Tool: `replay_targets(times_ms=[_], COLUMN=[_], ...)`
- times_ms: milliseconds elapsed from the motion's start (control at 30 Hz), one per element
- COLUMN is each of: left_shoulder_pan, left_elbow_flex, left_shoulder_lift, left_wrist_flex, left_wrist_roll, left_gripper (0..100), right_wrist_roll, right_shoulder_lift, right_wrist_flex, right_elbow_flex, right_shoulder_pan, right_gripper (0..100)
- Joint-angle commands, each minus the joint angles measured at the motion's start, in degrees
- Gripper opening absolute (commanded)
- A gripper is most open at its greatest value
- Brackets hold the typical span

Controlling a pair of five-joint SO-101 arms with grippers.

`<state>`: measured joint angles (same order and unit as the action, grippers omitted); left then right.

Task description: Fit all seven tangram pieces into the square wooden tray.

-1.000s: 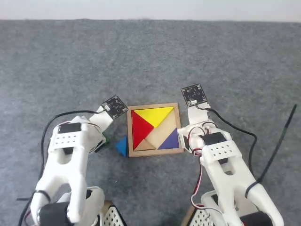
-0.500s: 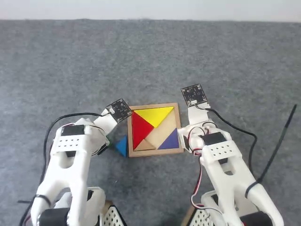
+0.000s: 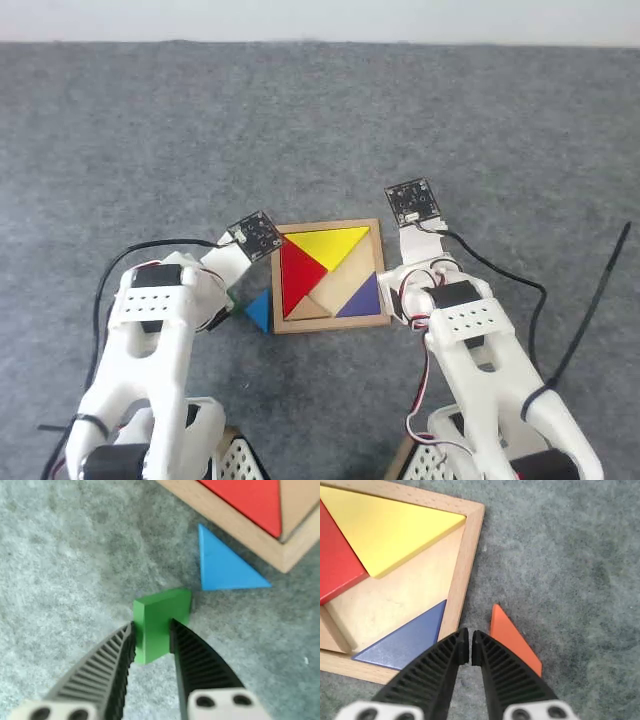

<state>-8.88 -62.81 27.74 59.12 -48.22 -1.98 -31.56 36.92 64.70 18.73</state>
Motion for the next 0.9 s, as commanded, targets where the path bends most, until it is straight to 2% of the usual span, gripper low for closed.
replay_targets(times_ms=[0, 300, 400, 867], left_shoulder_pan=[2.11, 6.77, 8.53, 8.09], left_elbow_flex=[-1.63, -1.45, -1.19, 0.84], left_shoulder_lift=[-0.09, -0.09, -0.09, 0.53], left_wrist_flex=[4.66, 9.32, 11.96, 12.75], left_wrist_roll=[0.62, 3.52, 3.52, 10.81], left_gripper=[9, 9, 6, 3], right_wrist_roll=[-0.26, -0.26, -0.26, -0.26], right_shoulder_lift=[-0.48, -0.57, -0.57, -0.57], right_wrist_flex=[-0.4, -0.4, -0.4, -0.31], right_elbow_flex=[-0.44, -0.44, -0.44, -0.44], right_shoulder_pan=[-0.66, -0.66, -0.66, -0.75], right_gripper=[3.3, 3.3, 3.3, 3.3])
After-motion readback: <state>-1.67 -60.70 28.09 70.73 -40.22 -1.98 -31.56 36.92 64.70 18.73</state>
